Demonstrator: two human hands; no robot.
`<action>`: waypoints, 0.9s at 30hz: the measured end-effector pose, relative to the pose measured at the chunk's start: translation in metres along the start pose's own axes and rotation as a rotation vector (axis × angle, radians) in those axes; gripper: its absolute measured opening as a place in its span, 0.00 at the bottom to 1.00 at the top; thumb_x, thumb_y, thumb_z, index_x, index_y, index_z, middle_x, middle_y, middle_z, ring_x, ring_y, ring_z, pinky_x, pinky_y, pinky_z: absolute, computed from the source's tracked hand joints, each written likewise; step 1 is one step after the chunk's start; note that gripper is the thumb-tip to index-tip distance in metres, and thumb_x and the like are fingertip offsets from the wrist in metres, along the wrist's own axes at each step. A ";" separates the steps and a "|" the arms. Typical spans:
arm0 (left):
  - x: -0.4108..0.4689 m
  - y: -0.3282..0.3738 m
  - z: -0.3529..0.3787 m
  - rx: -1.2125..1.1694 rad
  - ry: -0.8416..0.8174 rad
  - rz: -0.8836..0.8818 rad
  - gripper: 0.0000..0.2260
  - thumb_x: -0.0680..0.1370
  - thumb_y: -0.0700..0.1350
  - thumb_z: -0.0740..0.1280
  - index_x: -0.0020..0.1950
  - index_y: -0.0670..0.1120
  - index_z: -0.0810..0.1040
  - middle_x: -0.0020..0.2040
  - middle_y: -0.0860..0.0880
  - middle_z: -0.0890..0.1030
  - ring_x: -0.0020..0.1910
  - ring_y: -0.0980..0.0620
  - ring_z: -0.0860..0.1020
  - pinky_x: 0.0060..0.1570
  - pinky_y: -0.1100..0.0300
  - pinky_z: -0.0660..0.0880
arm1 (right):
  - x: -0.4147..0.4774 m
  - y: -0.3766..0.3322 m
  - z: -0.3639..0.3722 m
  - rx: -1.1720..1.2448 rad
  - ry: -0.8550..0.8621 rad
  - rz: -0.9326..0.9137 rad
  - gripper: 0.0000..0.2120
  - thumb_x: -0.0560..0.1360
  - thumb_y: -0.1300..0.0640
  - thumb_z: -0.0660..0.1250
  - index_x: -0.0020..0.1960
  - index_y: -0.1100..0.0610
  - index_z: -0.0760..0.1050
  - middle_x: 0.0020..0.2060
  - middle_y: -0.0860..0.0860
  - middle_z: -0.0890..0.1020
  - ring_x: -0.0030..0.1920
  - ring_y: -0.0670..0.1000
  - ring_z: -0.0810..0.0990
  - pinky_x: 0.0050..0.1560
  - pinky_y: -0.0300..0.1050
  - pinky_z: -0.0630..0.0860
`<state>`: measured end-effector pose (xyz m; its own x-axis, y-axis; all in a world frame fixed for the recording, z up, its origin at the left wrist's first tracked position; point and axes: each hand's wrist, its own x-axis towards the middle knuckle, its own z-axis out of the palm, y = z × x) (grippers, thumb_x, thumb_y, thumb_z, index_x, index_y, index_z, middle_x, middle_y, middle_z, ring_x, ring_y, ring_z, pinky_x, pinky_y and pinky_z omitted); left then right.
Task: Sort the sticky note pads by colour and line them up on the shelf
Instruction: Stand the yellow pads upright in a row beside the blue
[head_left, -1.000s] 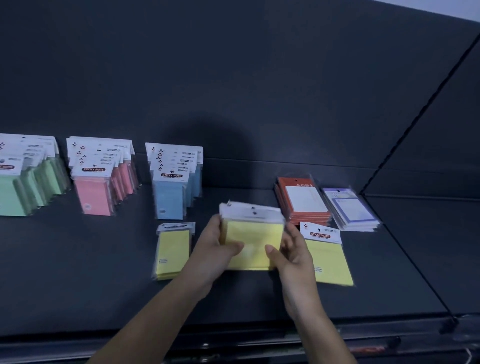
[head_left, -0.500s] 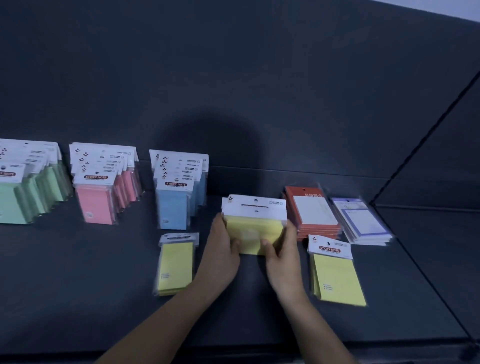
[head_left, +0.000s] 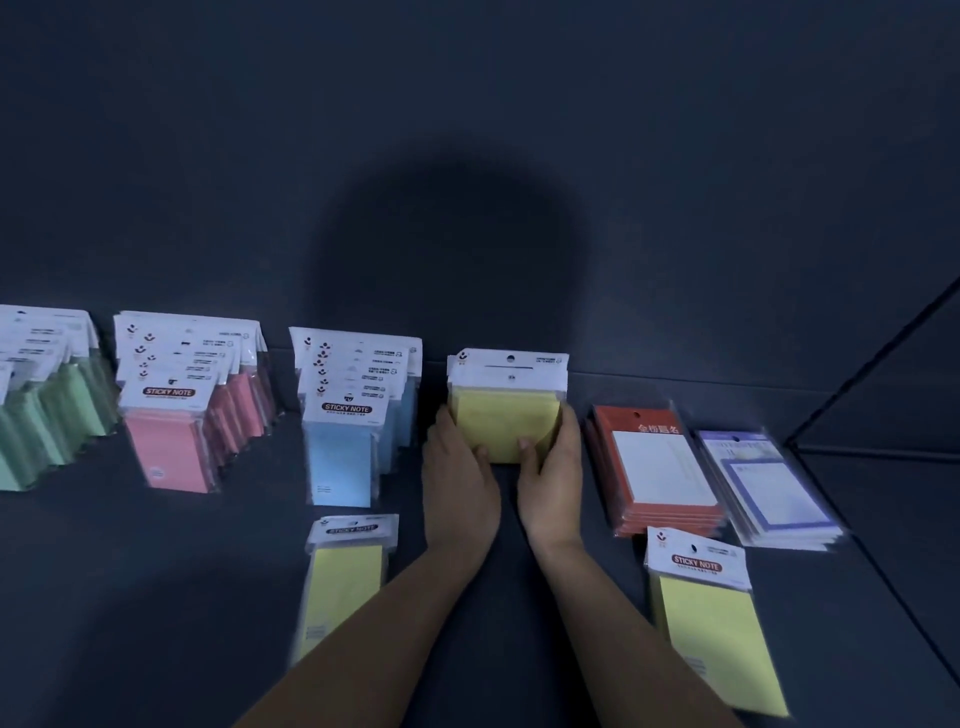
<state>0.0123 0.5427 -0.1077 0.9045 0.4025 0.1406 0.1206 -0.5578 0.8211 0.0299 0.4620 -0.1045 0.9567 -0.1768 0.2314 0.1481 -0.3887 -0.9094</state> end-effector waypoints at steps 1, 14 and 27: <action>0.001 -0.001 0.002 0.035 0.005 -0.003 0.26 0.80 0.41 0.58 0.75 0.41 0.51 0.69 0.42 0.65 0.68 0.47 0.64 0.68 0.54 0.62 | 0.002 0.002 0.002 -0.025 0.011 0.000 0.24 0.77 0.65 0.62 0.71 0.58 0.61 0.58 0.49 0.70 0.60 0.48 0.71 0.58 0.32 0.64; -0.015 0.008 -0.007 -0.059 0.050 0.017 0.29 0.77 0.38 0.62 0.74 0.38 0.51 0.74 0.42 0.54 0.73 0.46 0.54 0.72 0.56 0.52 | -0.015 -0.006 -0.002 -0.040 -0.045 0.152 0.33 0.76 0.65 0.62 0.76 0.63 0.49 0.73 0.57 0.58 0.74 0.53 0.56 0.73 0.41 0.55; -0.109 0.052 -0.002 0.346 -0.524 0.334 0.14 0.78 0.52 0.59 0.54 0.47 0.79 0.56 0.49 0.75 0.58 0.47 0.69 0.54 0.53 0.66 | -0.092 -0.007 -0.170 -0.590 0.275 0.127 0.12 0.75 0.62 0.64 0.57 0.61 0.78 0.54 0.59 0.78 0.55 0.61 0.73 0.55 0.50 0.68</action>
<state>-0.0807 0.4714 -0.0792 0.9829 -0.1843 -0.0018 -0.1535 -0.8240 0.5454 -0.1014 0.3275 -0.0607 0.8471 -0.4482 0.2856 -0.1989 -0.7657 -0.6116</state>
